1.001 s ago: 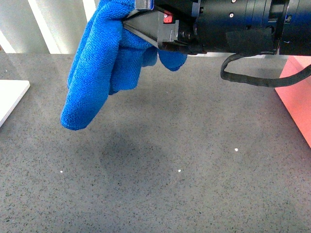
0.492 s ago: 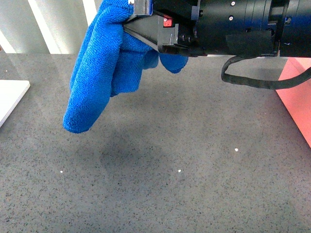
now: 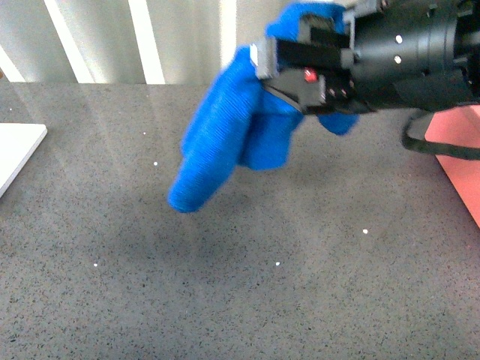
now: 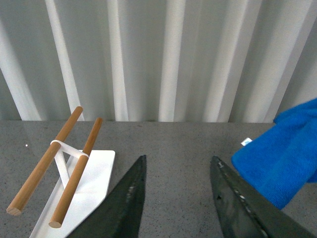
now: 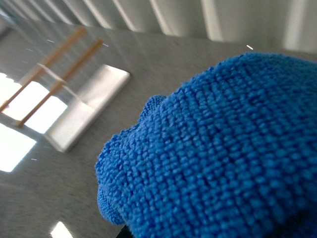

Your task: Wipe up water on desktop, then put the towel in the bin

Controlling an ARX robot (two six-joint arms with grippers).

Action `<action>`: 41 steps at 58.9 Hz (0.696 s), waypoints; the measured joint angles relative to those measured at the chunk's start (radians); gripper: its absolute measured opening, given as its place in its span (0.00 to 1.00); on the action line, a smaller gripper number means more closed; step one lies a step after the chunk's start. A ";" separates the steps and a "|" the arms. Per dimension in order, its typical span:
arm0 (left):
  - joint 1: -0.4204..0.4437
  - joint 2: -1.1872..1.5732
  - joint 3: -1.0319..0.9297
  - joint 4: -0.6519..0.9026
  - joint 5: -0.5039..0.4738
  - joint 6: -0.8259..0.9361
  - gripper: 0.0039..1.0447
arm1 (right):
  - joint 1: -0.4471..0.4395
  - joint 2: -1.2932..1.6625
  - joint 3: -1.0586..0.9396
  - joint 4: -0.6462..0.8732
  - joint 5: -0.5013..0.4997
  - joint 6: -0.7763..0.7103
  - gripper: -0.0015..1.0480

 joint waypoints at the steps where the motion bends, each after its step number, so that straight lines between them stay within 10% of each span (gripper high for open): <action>1: 0.000 0.000 0.000 0.000 0.000 0.000 0.47 | -0.007 -0.004 0.002 -0.048 0.019 -0.016 0.07; 20: 0.000 0.000 0.000 0.000 0.000 0.000 0.94 | -0.119 -0.070 0.006 -0.605 0.071 -0.233 0.07; 41: 0.000 0.000 0.000 0.000 0.000 0.002 0.94 | -0.194 0.307 0.182 -0.535 0.193 -0.317 0.07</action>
